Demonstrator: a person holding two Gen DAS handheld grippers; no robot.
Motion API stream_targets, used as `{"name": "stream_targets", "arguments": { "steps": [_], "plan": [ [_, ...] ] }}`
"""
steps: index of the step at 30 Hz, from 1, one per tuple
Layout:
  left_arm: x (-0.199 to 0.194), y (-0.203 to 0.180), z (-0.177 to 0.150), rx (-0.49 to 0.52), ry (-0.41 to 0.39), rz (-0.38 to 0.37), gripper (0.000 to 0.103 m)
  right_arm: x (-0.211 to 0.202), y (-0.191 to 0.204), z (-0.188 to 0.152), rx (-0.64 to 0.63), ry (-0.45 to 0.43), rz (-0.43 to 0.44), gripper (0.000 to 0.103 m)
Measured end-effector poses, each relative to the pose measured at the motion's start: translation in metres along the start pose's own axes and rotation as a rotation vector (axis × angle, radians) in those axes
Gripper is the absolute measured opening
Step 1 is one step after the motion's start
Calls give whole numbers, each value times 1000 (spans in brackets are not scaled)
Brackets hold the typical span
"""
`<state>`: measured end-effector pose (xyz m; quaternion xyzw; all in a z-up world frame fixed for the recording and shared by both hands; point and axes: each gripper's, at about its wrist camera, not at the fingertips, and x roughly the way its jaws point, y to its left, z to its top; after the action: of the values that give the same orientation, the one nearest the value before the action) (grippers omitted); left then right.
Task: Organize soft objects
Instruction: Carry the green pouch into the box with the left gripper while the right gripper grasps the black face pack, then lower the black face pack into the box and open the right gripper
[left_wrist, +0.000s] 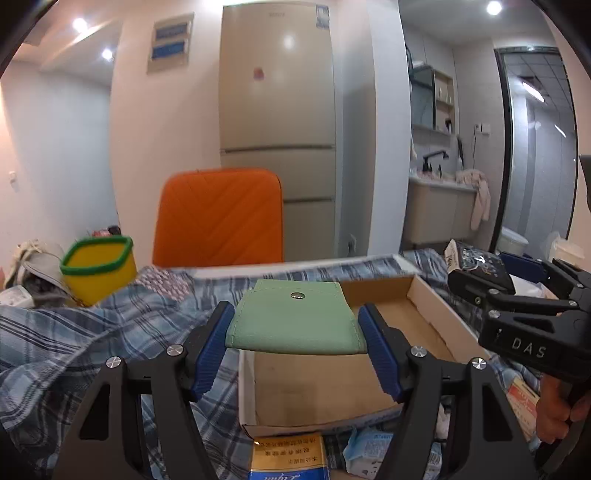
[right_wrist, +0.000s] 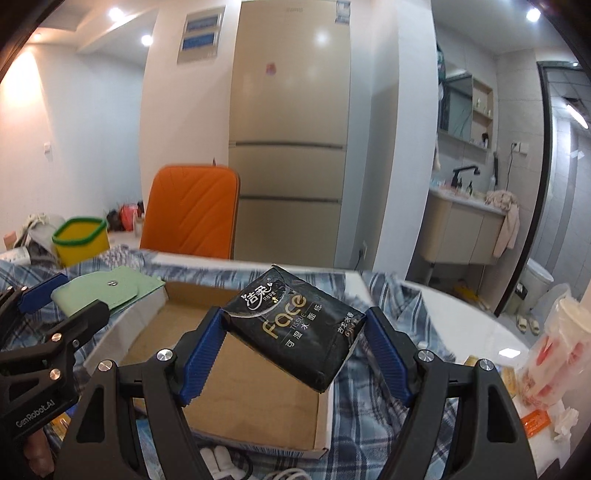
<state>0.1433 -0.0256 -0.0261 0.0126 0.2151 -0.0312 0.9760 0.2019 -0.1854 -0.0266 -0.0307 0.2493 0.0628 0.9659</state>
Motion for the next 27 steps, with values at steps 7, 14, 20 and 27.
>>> {"name": "stream_targets", "arguments": {
  "steps": [7, 14, 20, 27],
  "plan": [
    [5, 0, -3, -6, 47, -9, 68, 15, 2, -7, -7, 63, 28, 79],
    [5, 3, -1, -21, 43, -13, 93, 16, 7, -12, -19, 81, 35, 79],
    [-2, 8, 0, -34, 10, -3, 100, 18, 6, -12, -20, 93, 44, 79],
    [-8, 8, 1, -38, -17, 3, 103, 27, 7, -15, -14, 151, 79, 79]
  ]
}}
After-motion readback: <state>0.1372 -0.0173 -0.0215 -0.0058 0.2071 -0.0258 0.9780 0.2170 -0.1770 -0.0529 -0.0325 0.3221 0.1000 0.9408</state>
